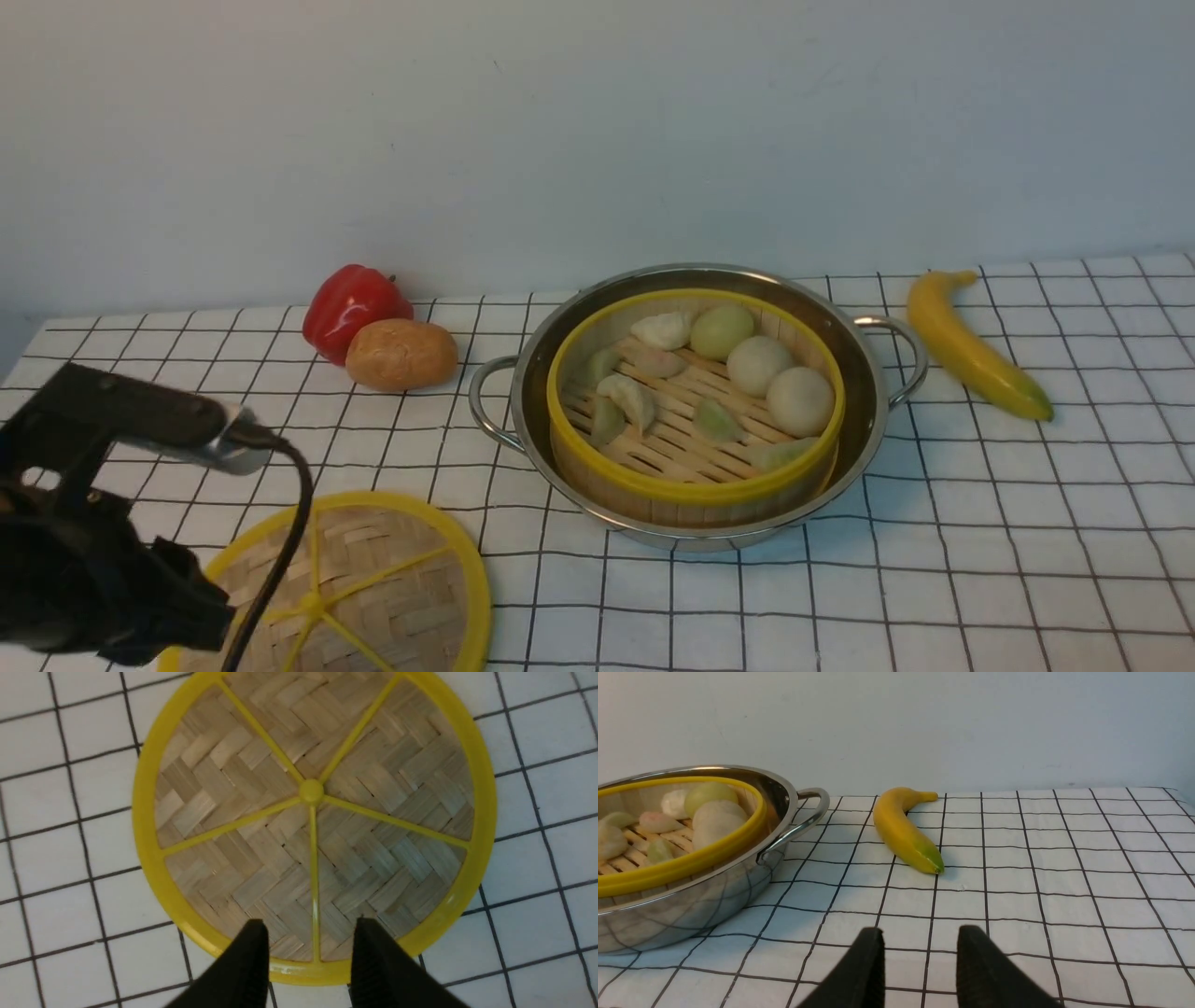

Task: Place the steamer in the pot on the white tablecloth, and put the lid on the steamer.
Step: 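Grasp the bamboo steamer lid lying on the table by its centre knob, then place the yellow bamboo steamer lid onto the steamer in the pot with the left gripper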

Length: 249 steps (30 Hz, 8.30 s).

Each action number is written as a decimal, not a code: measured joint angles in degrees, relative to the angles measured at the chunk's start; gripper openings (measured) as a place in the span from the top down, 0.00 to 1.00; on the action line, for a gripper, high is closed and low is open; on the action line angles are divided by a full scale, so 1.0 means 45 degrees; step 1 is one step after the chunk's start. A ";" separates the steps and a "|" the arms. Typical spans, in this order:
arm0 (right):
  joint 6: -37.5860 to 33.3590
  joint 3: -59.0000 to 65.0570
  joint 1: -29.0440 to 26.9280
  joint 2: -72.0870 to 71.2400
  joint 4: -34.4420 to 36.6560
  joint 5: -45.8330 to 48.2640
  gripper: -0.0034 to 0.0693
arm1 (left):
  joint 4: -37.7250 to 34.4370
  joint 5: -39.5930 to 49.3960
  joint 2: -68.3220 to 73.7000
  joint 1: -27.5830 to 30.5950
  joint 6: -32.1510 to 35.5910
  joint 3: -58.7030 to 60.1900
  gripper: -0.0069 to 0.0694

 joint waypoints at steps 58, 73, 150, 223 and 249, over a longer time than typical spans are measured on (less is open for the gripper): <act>0.0136 0.0000 0.0000 0.0000 0.0000 0.0000 0.62 | -0.1468 -0.0858 0.7229 -0.0019 0.0756 -0.2366 0.51; 0.0136 0.0000 0.0000 0.0000 0.0000 0.0000 0.62 | -0.1609 -0.0529 0.7453 -0.0042 0.0753 -0.2458 0.75; 0.0384 0.0000 0.0000 0.0000 0.0000 0.0000 0.62 | -0.1327 0.0224 1.1562 -0.6623 1.3880 -1.3382 0.75; 0.0377 0.0000 0.0000 0.0000 0.0000 0.0000 0.62 | -0.3080 -0.1146 1.2809 -0.6084 1.4651 -1.3493 0.75; 0.0389 0.0000 0.0000 0.0000 0.0003 0.0000 0.62 | -0.3730 -0.1397 1.2925 -0.6239 1.7104 -1.3551 0.76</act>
